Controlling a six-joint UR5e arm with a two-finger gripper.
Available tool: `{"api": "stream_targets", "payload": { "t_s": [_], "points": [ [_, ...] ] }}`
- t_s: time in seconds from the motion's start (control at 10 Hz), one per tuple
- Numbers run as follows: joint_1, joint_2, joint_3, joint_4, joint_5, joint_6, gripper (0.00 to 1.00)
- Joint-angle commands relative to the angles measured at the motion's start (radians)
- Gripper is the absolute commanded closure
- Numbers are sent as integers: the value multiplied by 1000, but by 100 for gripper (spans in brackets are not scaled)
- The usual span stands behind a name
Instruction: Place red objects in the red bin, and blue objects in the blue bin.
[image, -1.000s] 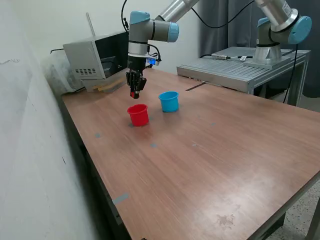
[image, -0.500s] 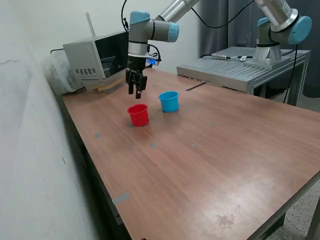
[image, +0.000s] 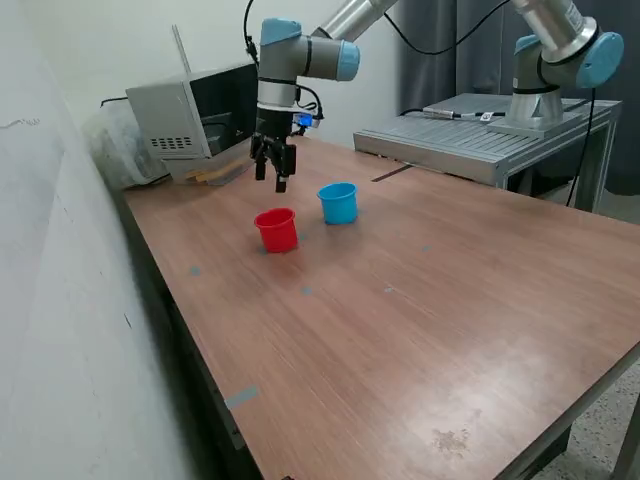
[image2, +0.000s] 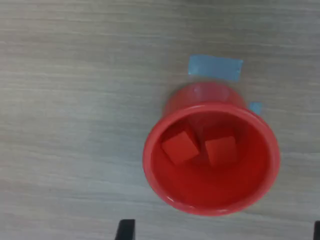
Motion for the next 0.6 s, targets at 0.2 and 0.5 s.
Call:
{"api": "stream_targets", "payload": {
  "t_s": [0.2, 0.5],
  "points": [
    [54, -374, 171, 213, -7, 8, 0],
    [137, -705, 220, 504, -61, 14, 0]
  ]
}}
